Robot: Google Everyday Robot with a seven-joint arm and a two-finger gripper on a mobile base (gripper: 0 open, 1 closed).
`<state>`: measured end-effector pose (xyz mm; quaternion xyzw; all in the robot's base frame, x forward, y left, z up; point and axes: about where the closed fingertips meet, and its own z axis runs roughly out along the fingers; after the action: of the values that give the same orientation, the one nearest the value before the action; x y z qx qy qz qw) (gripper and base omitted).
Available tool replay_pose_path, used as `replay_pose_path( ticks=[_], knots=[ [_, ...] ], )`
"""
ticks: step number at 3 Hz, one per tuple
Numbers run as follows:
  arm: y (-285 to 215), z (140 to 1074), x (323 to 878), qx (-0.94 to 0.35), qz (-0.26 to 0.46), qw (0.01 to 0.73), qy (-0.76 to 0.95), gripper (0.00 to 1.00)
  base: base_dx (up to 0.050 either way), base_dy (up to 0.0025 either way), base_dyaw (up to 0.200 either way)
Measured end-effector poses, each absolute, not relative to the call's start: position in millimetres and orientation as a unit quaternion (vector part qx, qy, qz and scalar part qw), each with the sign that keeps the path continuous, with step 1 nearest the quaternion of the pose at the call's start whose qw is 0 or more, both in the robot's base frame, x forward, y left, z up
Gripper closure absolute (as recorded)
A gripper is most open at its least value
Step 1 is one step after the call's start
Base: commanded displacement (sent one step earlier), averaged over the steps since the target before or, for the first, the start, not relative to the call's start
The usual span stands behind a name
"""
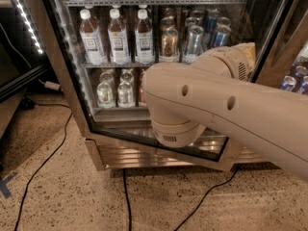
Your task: Close left fridge door
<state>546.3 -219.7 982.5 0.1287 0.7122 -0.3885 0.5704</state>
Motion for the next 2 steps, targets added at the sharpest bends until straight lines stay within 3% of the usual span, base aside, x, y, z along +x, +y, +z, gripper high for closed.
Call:
replay_pose_path(
  ticks=[2],
  knots=[
    [-224.8,988.7,548.9,0.130,-0.380,0.579,0.709,1.00,0.000,0.00000,0.000]
  ],
)
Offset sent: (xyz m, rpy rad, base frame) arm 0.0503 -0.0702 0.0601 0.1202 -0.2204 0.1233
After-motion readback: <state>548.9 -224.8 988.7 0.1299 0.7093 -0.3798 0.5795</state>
